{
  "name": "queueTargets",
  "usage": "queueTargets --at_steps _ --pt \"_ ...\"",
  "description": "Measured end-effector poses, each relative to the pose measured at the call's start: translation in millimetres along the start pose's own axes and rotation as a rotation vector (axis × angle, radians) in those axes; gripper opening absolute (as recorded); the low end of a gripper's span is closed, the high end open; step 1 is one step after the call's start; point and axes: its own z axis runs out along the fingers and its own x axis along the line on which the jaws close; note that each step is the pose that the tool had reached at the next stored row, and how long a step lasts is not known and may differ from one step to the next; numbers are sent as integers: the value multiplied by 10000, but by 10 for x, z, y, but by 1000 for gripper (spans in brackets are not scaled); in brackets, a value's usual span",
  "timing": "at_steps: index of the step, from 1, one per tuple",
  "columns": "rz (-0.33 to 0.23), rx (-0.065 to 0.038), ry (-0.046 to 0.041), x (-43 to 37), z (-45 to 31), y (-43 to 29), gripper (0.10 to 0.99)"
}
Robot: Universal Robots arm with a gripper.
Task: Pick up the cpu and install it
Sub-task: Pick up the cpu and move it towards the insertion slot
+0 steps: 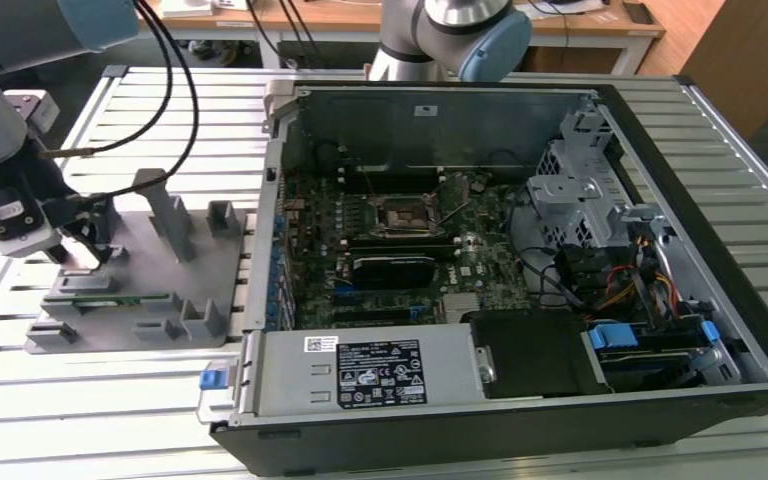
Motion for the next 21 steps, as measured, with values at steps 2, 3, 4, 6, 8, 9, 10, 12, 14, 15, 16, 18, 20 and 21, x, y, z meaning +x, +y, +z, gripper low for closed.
queueTargets --at_steps 2,3,4,6,8,9,10,12,14,15,16,18,20,21 --pt "0 0 0 0 -50 2 529" --pt "0 0 0 0 -70 3 529" --pt "0 0 0 0 -87 4 529" --pt "0 -1 0 0 -116 5 529" --pt "0 1 1 0 -148 6 529" --pt "0 0 1 0 -167 7 529" --pt "0 0 0 0 -186 8 529" --pt "0 0 0 0 -224 9 529" --pt "0 0 1 0 -254 11 529" --pt "0 0 1 0 -263 11 529" --pt "0 0 1 0 -273 11 529" --pt "0 0 0 0 -299 13 529" --pt "0 0 0 0 -322 13 529" --pt "0 0 1 0 -332 14 529"
